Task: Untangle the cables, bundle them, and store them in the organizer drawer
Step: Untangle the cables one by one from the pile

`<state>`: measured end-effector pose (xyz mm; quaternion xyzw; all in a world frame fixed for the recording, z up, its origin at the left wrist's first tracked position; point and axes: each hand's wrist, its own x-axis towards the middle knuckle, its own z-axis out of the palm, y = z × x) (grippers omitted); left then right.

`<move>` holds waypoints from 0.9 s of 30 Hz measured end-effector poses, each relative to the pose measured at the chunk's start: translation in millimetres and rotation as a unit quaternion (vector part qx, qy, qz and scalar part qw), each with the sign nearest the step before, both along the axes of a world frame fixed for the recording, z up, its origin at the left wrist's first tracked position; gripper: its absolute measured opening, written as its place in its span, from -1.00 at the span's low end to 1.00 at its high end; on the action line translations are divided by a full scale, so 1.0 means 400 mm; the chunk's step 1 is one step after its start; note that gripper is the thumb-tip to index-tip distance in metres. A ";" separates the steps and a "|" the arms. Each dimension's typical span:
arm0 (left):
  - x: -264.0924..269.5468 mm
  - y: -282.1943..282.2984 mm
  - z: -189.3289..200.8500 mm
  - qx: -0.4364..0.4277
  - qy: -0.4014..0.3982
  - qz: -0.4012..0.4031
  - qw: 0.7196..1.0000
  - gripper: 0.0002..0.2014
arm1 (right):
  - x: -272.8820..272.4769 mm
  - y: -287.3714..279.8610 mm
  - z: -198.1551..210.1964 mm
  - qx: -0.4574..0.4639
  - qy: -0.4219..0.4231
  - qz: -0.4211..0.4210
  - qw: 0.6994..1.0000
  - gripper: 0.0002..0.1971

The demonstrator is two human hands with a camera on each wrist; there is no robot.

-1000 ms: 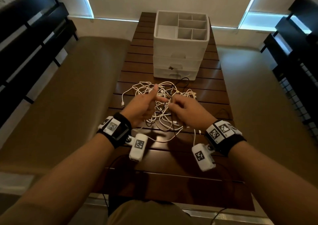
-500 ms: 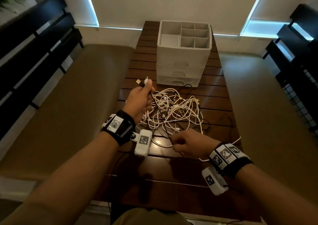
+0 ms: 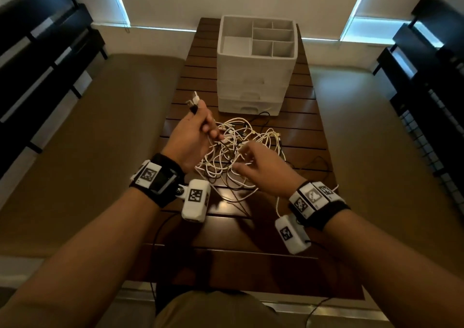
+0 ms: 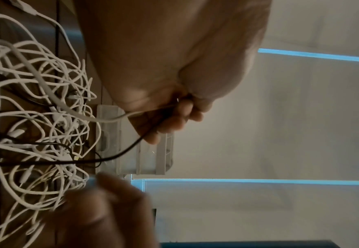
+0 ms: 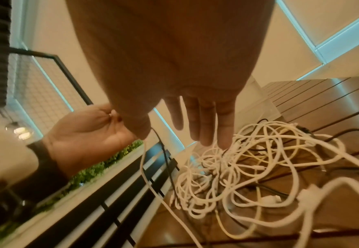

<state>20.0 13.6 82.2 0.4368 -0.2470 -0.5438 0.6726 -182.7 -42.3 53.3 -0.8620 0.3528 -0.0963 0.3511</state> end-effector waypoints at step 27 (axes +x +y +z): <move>0.196 0.057 0.048 0.078 0.052 0.147 0.985 -0.50 | -0.121 -0.092 0.009 -0.038 0.028 0.011 0.999 -0.53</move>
